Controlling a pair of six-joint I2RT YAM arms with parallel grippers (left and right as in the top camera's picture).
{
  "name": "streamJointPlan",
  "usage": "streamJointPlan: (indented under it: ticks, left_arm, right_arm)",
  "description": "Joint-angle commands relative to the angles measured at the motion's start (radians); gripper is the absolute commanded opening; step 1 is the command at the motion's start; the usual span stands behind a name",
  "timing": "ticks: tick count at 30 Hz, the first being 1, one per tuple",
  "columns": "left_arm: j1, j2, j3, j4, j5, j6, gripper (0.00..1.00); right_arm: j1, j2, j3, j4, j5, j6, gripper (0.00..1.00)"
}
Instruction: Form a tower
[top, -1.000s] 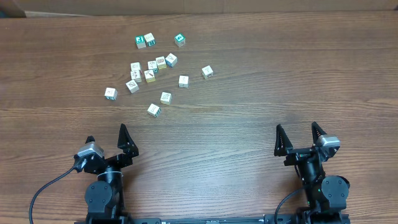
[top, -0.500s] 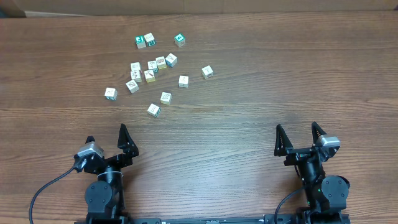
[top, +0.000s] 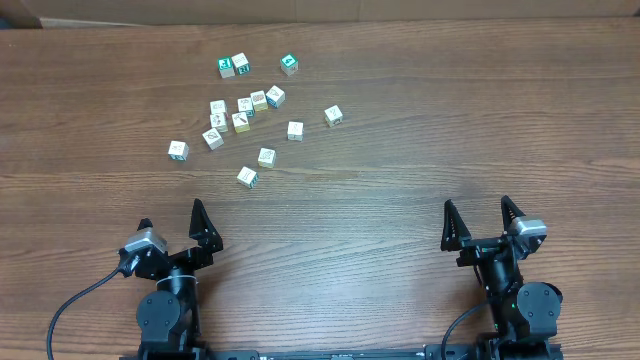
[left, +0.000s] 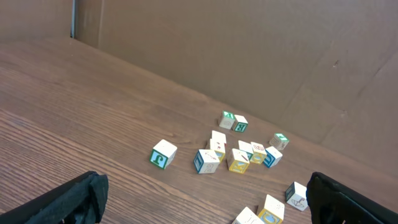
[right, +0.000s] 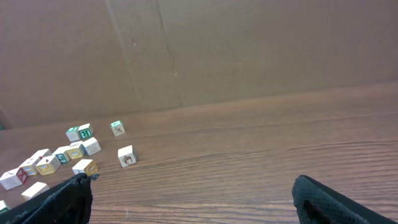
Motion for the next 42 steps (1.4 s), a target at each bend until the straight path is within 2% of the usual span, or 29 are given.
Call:
streamJointPlan:
  ticks: [1,42]
  left_arm:
    - [0.005,-0.01,-0.003,0.001,0.004,0.03,1.0]
    - [0.005,-0.01,-0.003,0.001,0.004,0.03,0.99]
  right_arm:
    - [-0.004,-0.01,-0.01,0.004,-0.005,0.003,1.0]
    - [-0.004,-0.01,-0.01,0.004,-0.005,0.003,1.0]
